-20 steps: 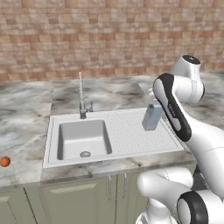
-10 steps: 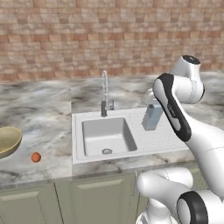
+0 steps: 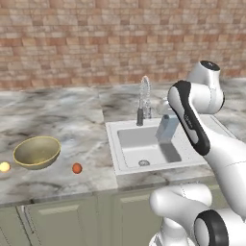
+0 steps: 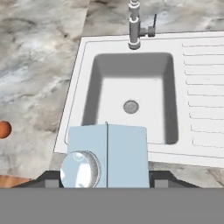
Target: Gather the eggs and milk located in the vicinity of the sink area and place them right next to the bowl.
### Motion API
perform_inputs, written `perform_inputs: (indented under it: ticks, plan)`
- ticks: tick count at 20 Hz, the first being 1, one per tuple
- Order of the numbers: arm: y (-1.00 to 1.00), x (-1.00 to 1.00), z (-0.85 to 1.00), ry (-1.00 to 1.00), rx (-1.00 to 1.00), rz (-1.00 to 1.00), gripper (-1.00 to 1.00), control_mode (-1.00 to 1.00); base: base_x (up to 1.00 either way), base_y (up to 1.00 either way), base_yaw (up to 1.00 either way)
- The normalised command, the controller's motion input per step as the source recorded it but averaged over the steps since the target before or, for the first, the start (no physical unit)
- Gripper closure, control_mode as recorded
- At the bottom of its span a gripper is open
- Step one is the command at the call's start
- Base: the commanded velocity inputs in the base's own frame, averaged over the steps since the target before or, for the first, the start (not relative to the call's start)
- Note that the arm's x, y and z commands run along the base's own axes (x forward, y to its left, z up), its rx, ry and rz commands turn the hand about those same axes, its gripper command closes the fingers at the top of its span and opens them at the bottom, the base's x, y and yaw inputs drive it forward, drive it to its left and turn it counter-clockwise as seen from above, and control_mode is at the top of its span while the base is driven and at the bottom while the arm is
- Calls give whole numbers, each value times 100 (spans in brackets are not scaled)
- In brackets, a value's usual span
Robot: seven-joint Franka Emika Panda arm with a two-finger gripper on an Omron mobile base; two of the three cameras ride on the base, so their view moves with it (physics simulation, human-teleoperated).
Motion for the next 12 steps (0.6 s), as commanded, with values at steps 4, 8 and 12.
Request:
perform_inputs:
  ticks: [4,8,12]
  plan:
    - [0,0,0,0,0,0,100,100,-7,67,0]
    - [0,0,0,0,0,0,100,100,-3,68,0]
    - [0,0,0,0,0,0,100,100,0,58,0]
